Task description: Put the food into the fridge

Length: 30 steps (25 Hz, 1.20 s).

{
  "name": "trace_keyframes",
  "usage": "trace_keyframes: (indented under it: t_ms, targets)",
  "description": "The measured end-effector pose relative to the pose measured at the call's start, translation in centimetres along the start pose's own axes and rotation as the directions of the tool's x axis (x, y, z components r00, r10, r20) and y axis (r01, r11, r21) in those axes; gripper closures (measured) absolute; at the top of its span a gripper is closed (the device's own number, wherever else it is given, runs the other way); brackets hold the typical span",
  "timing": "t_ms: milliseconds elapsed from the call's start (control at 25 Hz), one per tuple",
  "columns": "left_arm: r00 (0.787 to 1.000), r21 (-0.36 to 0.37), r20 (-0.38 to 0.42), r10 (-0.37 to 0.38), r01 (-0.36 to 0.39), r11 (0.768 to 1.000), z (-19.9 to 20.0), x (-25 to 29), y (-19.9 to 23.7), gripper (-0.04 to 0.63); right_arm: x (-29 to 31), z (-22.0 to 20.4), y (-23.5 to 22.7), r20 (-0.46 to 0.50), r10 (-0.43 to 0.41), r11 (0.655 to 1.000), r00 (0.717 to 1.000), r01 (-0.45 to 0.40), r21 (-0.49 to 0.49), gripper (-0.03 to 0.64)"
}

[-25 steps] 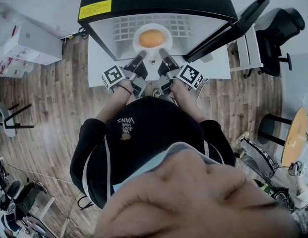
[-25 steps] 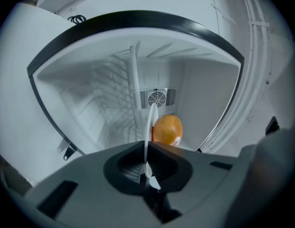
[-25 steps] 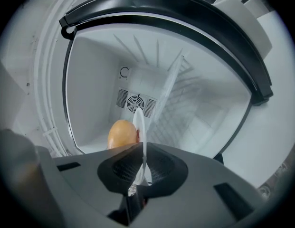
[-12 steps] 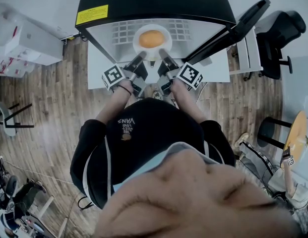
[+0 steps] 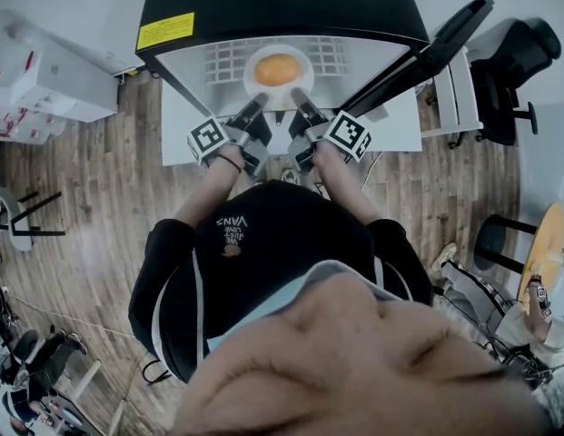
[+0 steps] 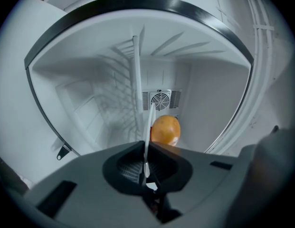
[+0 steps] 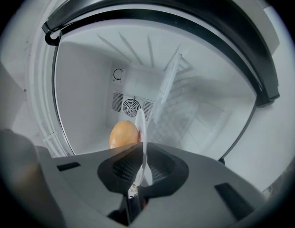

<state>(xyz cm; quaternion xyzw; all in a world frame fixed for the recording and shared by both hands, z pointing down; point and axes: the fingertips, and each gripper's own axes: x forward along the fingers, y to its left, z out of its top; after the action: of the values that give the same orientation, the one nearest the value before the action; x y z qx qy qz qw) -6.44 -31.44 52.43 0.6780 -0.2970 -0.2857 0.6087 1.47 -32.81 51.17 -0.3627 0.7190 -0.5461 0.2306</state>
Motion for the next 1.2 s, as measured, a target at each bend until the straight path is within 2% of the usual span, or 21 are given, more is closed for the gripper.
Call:
trace_keyframes:
  t_ms: [360, 1200]
  targets:
    - [1.0, 0.009, 0.012, -0.018, 0.018, 1.0, 0.4, 0.6, -0.3, 0.571, 0.4, 0.5, -0.3, 0.002, -0.001, 1.0, 1.0, 0.001, 0.018, 0.591]
    - [0.997, -0.07, 0.064, -0.052, 0.057, 0.996, 1.2, 1.6, -1.1, 0.569, 1.4, 1.5, -0.4, -0.008, 0.003, 0.999, 1.0, -0.003, 0.037, 0.589]
